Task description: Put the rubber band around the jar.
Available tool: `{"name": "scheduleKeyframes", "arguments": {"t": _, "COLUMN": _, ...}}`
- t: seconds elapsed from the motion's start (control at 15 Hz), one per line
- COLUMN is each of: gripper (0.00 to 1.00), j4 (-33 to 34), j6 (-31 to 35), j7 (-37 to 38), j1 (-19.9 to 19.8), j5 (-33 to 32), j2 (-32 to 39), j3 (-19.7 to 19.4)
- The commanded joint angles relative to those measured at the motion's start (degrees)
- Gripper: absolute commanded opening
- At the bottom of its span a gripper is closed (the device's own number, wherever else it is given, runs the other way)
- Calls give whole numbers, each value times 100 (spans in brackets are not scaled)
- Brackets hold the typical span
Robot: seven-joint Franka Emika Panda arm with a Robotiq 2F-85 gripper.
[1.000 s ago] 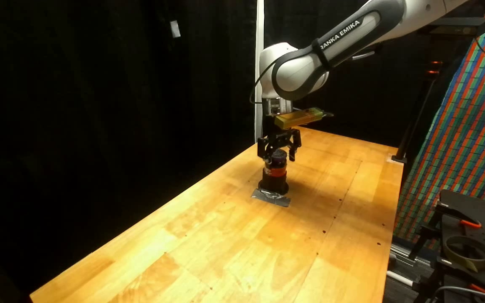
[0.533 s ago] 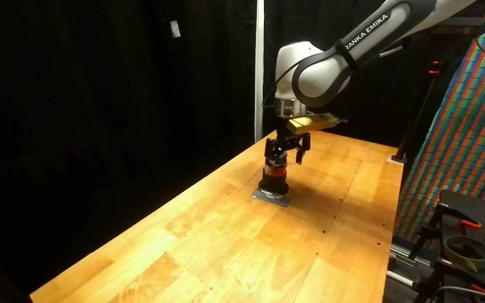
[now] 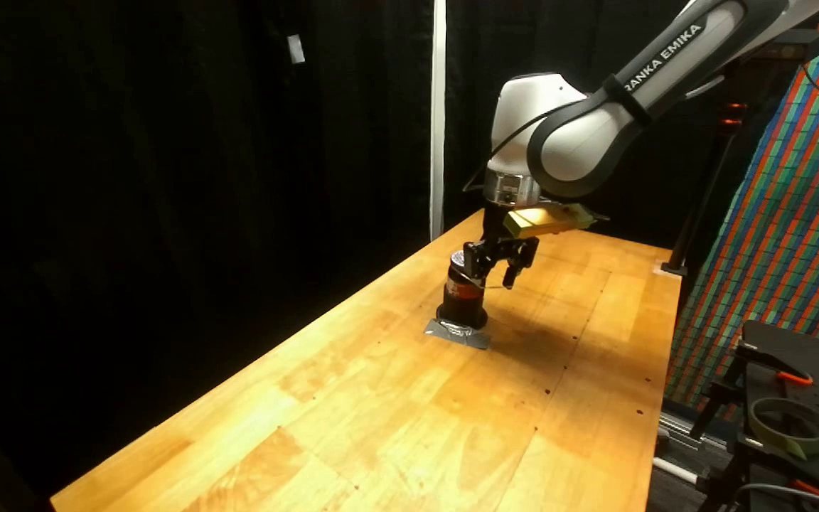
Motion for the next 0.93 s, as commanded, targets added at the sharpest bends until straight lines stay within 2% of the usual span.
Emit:
{"name": "scheduleKeyframes", "arguments": {"t": 0.0, "gripper": 35, "j4": -812, "j6": 474, "j7": 352, "j1": 231, "j5": -165, "j2": -546, "j3": -150}}
{"name": "scheduleKeyframes", "arguments": {"t": 0.2, "gripper": 13, "j4": -1167, "j6": 938, "j7": 673, "j1": 389, "j5": -499, "j2": -746, "j3": -265}}
{"name": "scheduleKeyframes", "arguments": {"t": 0.4, "gripper": 3, "j4": -1441, "j6": 1644, "j7": 1487, "j1": 763, "j5": -1391, "j2": -848, "j3": -639}}
{"name": "scheduleKeyframes", "arguments": {"t": 0.53, "gripper": 4, "j4": -1536, "j6": 2018, "j7": 2130, "j1": 1059, "j5": -2133, "j2": -864, "j3": -969}}
{"name": "scheduleKeyframes", "arguments": {"t": 0.8, "gripper": 9, "j4": -1512, "j6": 2602, "j7": 3627, "j1": 1842, "j5": -3808, "j2": -778, "j3": -1881}}
{"name": "scheduleKeyframes", "arguments": {"t": 0.87, "gripper": 8, "j4": -1465, "j6": 2724, "j7": 4006, "j1": 2038, "j5": -4219, "j2": -745, "j3": -2123}}
